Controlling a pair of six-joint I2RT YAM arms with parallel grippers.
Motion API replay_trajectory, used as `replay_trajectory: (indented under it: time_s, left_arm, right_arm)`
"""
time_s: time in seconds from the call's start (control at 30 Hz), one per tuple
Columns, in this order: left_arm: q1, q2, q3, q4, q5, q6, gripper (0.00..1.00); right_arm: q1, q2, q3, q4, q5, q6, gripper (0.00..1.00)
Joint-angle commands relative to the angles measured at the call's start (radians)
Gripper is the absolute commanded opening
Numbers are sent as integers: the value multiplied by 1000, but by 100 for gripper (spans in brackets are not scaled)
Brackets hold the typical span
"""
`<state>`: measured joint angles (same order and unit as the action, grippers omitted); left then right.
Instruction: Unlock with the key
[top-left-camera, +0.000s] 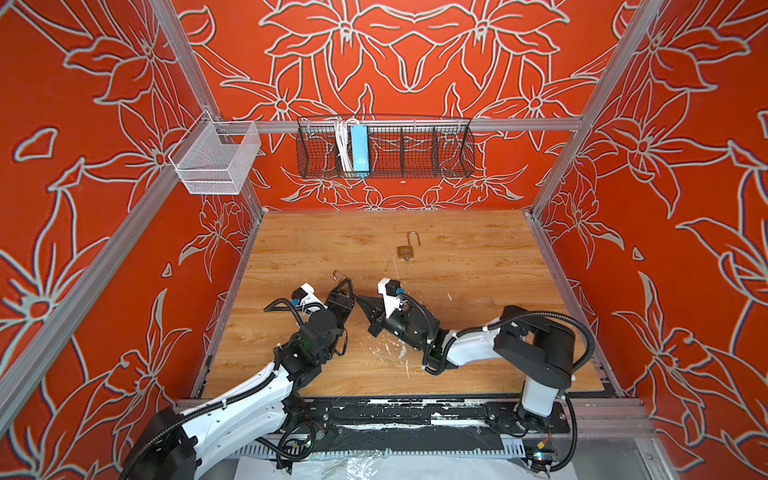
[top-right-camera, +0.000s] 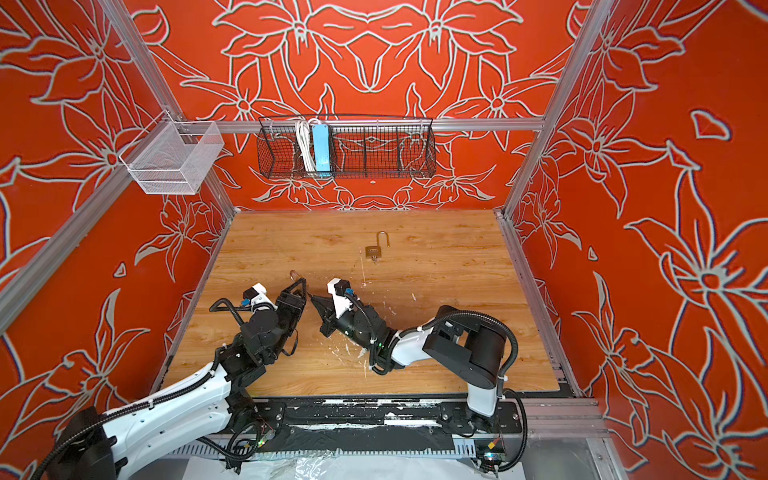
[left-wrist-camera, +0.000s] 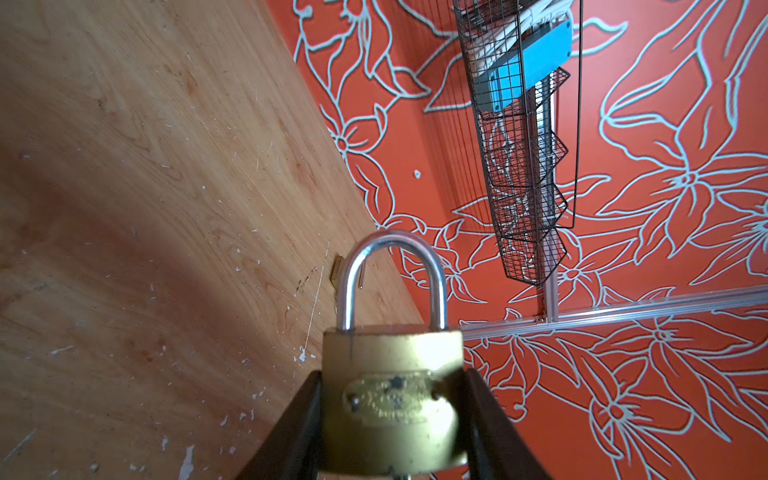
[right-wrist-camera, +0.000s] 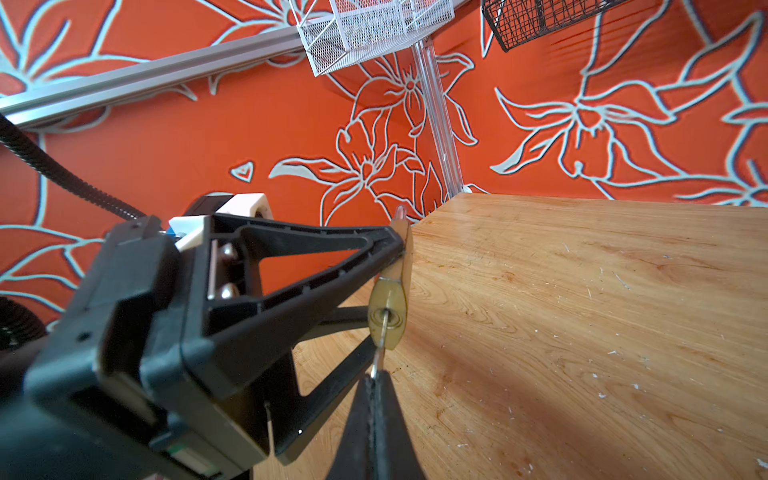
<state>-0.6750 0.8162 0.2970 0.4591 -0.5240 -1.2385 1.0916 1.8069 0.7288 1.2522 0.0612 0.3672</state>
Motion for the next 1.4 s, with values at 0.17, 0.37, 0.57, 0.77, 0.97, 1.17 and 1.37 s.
replay_trajectory:
  time_s: [0.17,0.37,0.57,0.77,0.97,1.17,1.37]
  left_arm:
    - [-6,49,-21,133,28,93,0]
    - [-6,69,-30,164,30,101,0]
    - [-5,90,-30,194,63,101,0]
    - [8,96,-37,250,151,44,0]
    - [9,23,-39,157,172,45,0]
    - [11,-79,-96,111,177,52,0]
    - [10,-100,-57,92,233,34,0]
  right_arm:
    - [-6,-66,62,7,-73,3,0]
    - [-6,-69,59,21,-50,-4,0]
    - [-6,-77,59,29,-35,-20,0]
    - [-4,25,71,140,-33,42,0]
    - [-10,16,77,134,-25,29,0]
    - [-33,-49,78,65,-34,6,0]
    - [-36,-20,98,64,-70,39,0]
